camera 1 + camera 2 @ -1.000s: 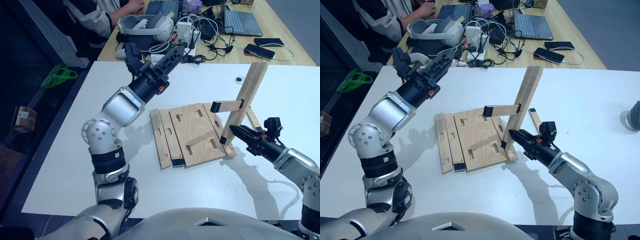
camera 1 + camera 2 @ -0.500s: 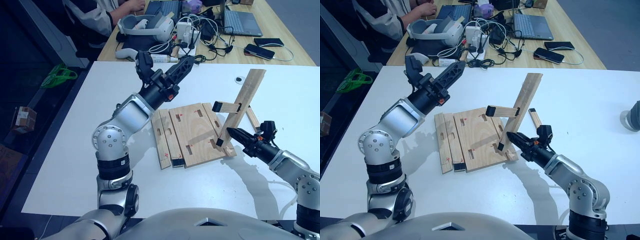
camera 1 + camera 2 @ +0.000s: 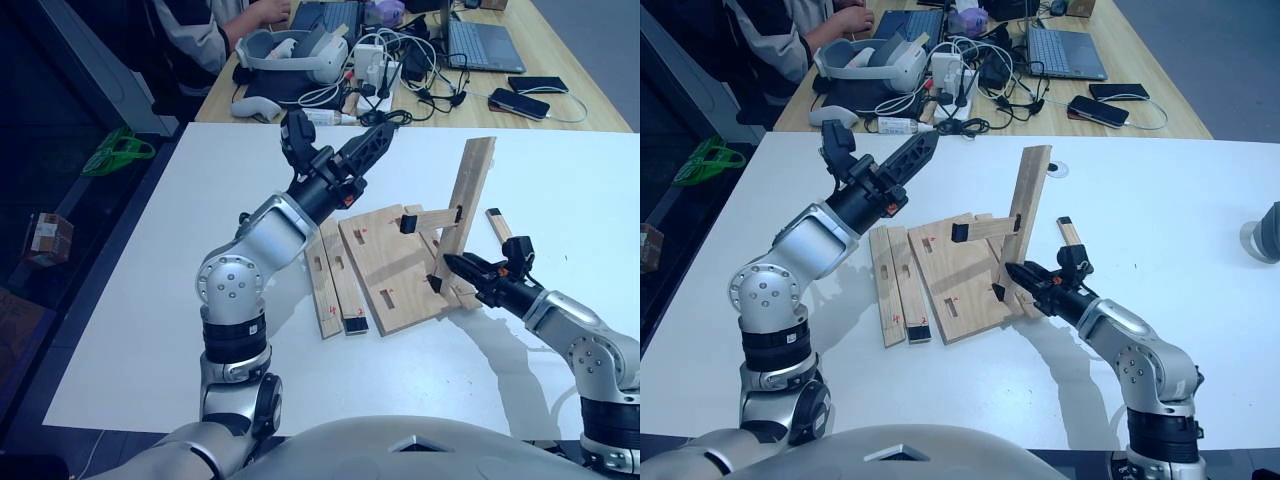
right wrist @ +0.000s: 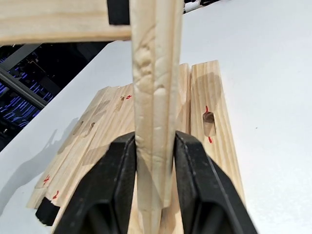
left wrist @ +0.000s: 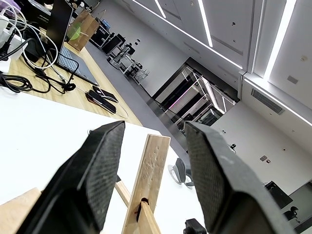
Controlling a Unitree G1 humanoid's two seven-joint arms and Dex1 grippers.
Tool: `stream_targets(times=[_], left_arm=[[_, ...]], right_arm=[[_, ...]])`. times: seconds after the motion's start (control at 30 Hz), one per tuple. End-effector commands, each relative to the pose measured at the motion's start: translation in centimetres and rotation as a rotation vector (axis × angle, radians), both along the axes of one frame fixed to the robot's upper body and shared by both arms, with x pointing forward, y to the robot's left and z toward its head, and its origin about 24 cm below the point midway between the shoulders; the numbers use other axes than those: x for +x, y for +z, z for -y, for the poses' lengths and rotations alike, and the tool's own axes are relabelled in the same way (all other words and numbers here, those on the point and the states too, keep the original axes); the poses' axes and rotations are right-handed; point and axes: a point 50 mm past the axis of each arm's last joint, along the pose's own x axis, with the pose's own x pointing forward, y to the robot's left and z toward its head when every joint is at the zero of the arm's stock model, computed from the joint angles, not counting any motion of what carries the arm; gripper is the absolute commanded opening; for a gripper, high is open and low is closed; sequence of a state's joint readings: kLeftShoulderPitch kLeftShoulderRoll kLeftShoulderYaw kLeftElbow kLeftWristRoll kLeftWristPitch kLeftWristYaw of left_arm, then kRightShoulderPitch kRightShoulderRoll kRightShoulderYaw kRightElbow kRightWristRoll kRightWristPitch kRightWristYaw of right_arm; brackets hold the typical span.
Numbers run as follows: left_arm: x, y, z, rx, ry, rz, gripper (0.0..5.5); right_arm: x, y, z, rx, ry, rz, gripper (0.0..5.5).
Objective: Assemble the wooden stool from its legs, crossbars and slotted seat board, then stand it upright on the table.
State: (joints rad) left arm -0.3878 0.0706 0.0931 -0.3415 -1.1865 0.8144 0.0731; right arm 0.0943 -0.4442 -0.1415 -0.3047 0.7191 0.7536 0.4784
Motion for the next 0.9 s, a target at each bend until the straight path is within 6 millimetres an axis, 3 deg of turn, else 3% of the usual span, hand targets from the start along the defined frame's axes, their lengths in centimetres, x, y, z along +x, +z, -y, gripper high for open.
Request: stream_targets(times=[0.03, 0.17, 0.33, 0.5, 0.63, 0.77, 0.9], left_arm=[[0.0, 0.1, 0.1, 0.013, 0.002, 0.009, 2.26], [0.1, 0.1, 0.0, 0.019, 0.002, 0.011, 2.26], [1.1, 0.1, -0.6, 0.054, 0.013, 0.010, 2.26], [5.9, -0.9, 1.1, 0.317, 0.025, -0.043, 2.26], [7.9, -0.2, 3.1, 0.423, 0.042, -0.009, 2.26], [7.3, 0.7, 4.6, 0.409, 0.008, 0.037, 2.26], [5.3, 0.8, 5.9, 0.373, -0.050, 0.038, 2.26]], right_arm=[[0.5, -0.4, 1.6, -0.134, -0.006, 0.021, 1.02], [0.7, 0.1, 2.3, -0.188, 0.049, 0.071, 1.02], [1.8, 2.4, 2.1, -0.264, 0.155, 0.209, 1.02], [2.7, 4.7, 1.4, -0.322, 0.257, 0.342, 1.02], [3.4, 5.3, 0.7, -0.355, 0.321, 0.394, 1.02], [3.8, 4.6, 1.1, -0.390, 0.340, 0.373, 1.02], [4.5, 4.1, 1.0, -0.393, 0.326, 0.360, 1.02]])
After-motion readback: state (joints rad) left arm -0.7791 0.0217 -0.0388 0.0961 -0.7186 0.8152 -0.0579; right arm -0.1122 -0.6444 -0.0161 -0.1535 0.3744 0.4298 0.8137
